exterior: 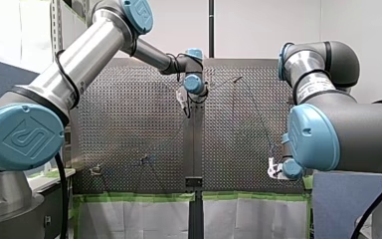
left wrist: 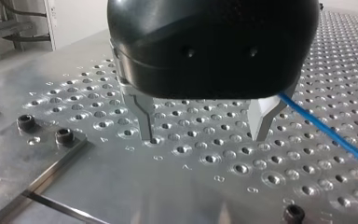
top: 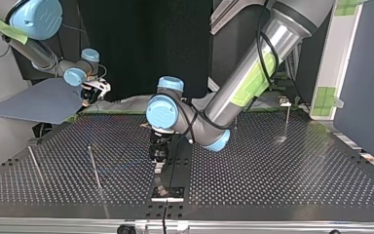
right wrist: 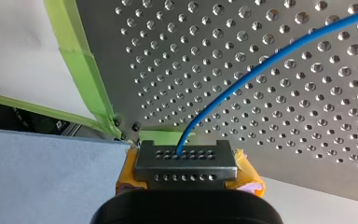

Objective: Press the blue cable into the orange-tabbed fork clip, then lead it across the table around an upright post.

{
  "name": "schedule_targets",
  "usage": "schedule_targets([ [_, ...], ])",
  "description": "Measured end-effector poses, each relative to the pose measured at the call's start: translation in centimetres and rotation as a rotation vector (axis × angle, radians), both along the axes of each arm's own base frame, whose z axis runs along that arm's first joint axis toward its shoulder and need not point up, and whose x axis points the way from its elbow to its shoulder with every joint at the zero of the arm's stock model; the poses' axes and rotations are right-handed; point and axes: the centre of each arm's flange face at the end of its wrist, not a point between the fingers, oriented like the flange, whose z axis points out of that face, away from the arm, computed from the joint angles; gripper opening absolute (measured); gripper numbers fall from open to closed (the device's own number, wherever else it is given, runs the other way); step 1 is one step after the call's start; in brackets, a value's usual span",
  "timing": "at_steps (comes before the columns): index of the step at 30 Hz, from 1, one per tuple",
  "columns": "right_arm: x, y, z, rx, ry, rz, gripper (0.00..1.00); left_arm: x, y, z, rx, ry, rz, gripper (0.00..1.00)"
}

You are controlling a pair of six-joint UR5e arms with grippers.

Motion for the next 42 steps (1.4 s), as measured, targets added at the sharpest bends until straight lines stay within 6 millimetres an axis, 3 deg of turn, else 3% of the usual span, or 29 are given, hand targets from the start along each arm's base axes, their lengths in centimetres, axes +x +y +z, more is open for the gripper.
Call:
schedule_targets([
  [5,0.0,-0.5,-0.1,-0.024,-0.003,0.000,0.00,0.1,0.2,0.0,0.000,0.000,0.003,1.00],
  [15,0.0,-0.4,-2.9,0.020,0.001,0.006,0.00,-0.2,0.3,-0.2,0.022,0.023,0.002,1.00],
  [42,-0.1,-0.2,-3.2,0.045,0.006,0.006,0.00,-2.1,1.8,-2.0,0.150,0.215,-0.002,1.00],
])
